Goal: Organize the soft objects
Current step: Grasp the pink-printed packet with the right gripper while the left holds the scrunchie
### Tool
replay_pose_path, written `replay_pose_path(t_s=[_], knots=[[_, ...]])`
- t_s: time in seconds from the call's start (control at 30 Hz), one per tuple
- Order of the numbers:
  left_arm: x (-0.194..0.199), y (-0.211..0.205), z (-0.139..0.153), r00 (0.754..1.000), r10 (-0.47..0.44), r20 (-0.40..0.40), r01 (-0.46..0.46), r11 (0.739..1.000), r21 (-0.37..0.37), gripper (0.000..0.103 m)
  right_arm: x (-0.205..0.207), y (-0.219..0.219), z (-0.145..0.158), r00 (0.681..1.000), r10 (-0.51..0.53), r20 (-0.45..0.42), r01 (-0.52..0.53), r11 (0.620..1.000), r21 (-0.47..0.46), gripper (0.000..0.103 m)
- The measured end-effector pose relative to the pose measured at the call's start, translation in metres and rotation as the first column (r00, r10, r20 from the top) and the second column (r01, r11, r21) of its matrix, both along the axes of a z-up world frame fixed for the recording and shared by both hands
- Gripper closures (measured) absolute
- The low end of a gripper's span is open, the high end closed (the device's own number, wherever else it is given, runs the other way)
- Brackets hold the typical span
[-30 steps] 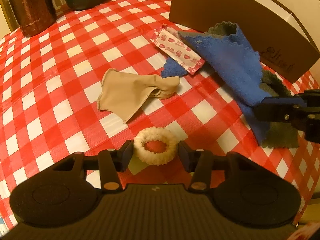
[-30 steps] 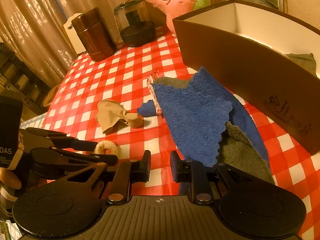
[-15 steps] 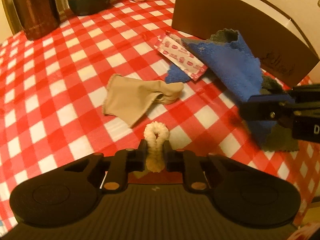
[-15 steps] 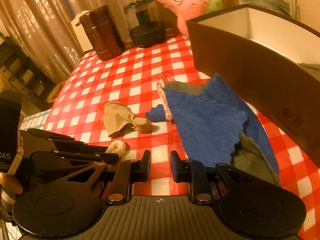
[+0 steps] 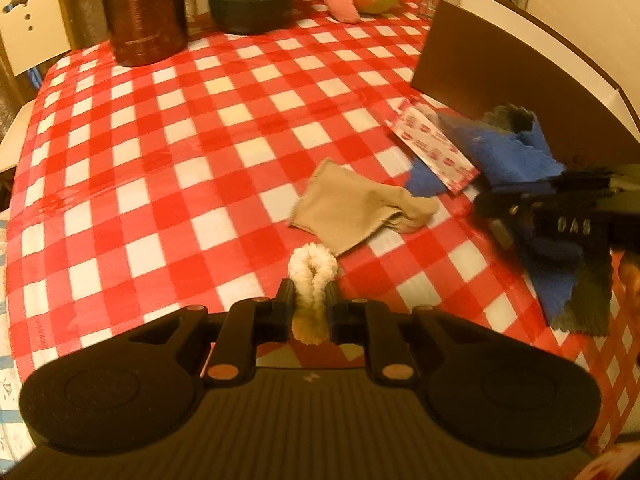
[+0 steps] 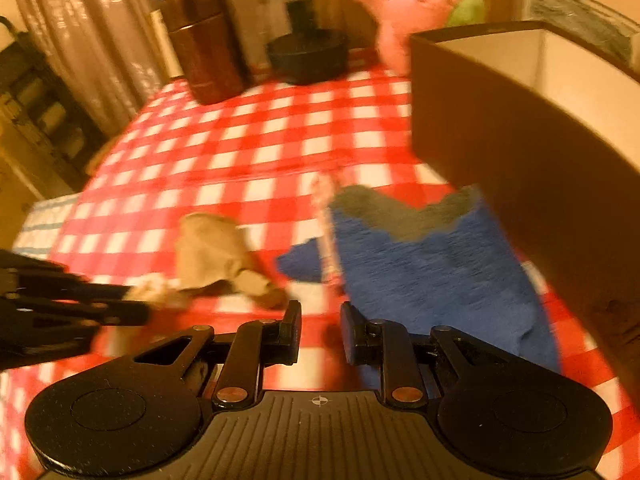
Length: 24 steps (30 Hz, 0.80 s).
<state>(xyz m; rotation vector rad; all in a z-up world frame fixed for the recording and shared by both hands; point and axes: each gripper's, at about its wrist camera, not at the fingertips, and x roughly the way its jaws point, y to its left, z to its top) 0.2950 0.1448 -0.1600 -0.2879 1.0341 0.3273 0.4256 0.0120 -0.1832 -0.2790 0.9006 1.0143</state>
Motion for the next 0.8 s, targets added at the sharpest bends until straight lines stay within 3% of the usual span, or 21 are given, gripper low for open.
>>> replay_pose_path(t_s=[0.17,0.23,0.3,0.4,0.63,0.73,0.8], knots=[[-0.001,0.009,0.000,1.000,0.025,0.005,-0.025,1.000,-0.011,0.088,0.026,-0.007,0.008,0.998,-0.053,0.019,0.053,0.998,0.020,0.079],[0.000,0.010,-0.001,1.000,0.029,0.004,-0.029,0.999,-0.014,0.088,0.031,-0.005,0.011,0.999,-0.047,0.026,0.046,0.998,0.033,0.073],[0.001,0.012,-0.001,0.999,0.033,0.004,-0.033,0.999,-0.016,0.088,0.035,-0.001,0.012,0.999,-0.029,0.022,0.028,0.998,0.049,0.057],[0.001,0.015,-0.002,0.999,0.040,-0.001,-0.041,0.999,-0.016,0.088,0.038,0.008,0.011,1.000,-0.011,0.012,0.011,0.997,0.070,0.051],[0.001,0.021,-0.005,0.998,0.059,-0.012,-0.059,0.998,-0.022,0.088,0.037,0.024,-0.003,0.999,0.014,0.032,-0.016,0.999,0.044,0.051],[0.002,0.022,-0.006,0.998,0.065,-0.015,-0.066,0.998,-0.022,0.088,0.033,0.025,-0.004,0.998,0.028,0.047,-0.031,0.998,0.052,0.064],[0.003,0.024,-0.007,0.998,0.067,-0.015,-0.068,0.997,-0.025,0.088,0.033,0.024,-0.004,0.999,0.028,0.030,-0.030,0.998,0.061,0.067]])
